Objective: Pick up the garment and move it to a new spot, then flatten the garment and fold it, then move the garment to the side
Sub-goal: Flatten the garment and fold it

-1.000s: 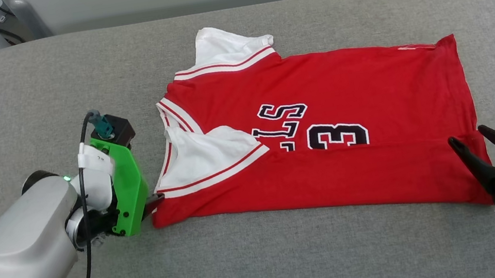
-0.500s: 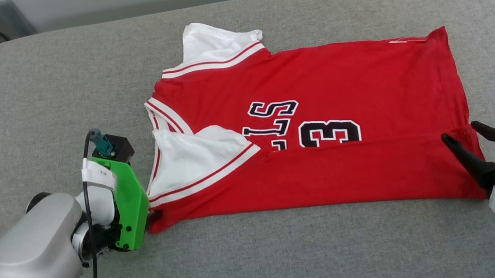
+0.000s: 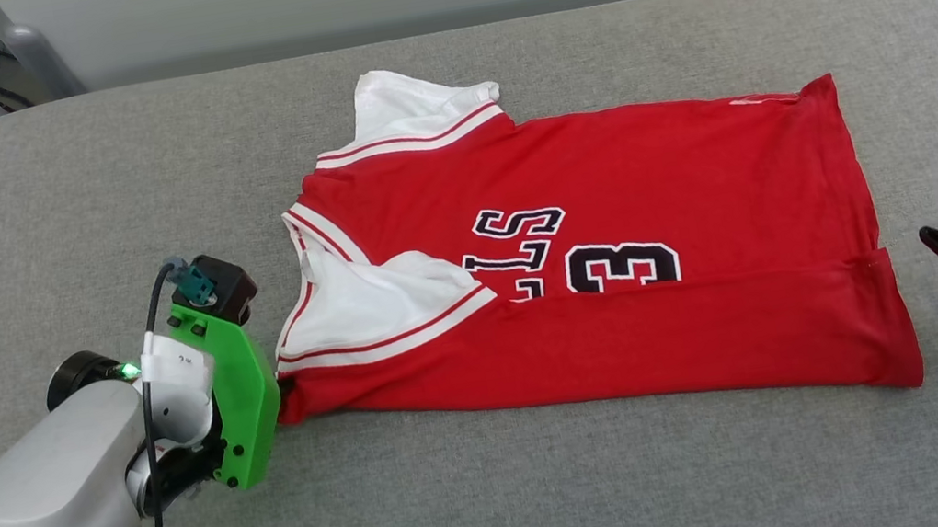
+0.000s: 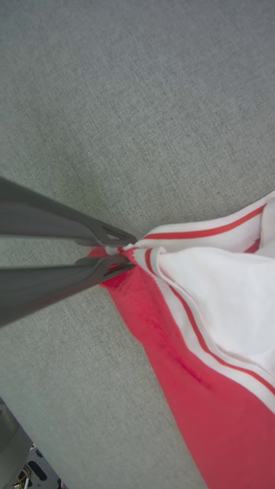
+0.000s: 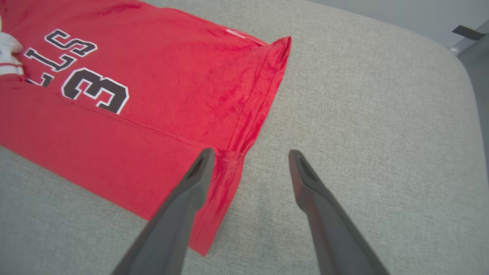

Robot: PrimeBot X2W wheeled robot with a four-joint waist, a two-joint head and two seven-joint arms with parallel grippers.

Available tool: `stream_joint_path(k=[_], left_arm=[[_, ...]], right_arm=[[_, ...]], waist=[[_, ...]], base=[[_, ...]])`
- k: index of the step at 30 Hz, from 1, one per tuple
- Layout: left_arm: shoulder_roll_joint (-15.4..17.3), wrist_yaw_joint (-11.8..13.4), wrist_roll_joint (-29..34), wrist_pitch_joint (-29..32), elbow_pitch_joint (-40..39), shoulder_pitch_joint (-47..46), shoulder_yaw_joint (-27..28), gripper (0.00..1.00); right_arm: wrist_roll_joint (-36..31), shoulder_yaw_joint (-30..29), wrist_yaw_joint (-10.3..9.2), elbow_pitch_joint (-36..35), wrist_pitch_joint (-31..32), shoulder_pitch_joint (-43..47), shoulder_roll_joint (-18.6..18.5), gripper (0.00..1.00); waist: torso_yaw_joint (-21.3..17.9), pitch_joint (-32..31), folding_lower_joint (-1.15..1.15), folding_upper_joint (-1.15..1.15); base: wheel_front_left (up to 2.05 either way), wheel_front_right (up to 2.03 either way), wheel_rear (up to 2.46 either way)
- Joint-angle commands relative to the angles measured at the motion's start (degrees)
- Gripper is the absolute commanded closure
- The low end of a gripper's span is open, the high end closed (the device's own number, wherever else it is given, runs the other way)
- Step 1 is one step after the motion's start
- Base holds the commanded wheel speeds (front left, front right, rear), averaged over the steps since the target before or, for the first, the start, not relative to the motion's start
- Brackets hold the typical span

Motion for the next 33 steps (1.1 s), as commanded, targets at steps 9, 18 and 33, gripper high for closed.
stream_joint_path(k=[9,18,33], left_arm=[[0.6,0.0,0.9,-1.3,-3.4,-0.9,-0.2,1.0],[0.2,0.0,1.7,-2.5,-3.3,-1.8,0.0,1.0],[1.7,2.0,-1.2,-9.1,-3.6,6.4,1.0,1.0]], right_arm=[[0.7,-2.7,-0.04,0.4,12.2,3.4,3.4,0.0],[-0.6,-2.3,-0.04,8.5,11.8,3.0,9.0,0.0],[1.4,4.0,-0.04,12.2,3.0,3.7,7.8,1.0]], waist=[[1.0,1.5,0.0,0.0],[2.2,4.0,0.0,0.0],[1.7,-0.5,0.0,0.0]], base=[[0.0,0.0,0.0],[0.0,0.0,0.0],[0.0,0.0,0.0]])
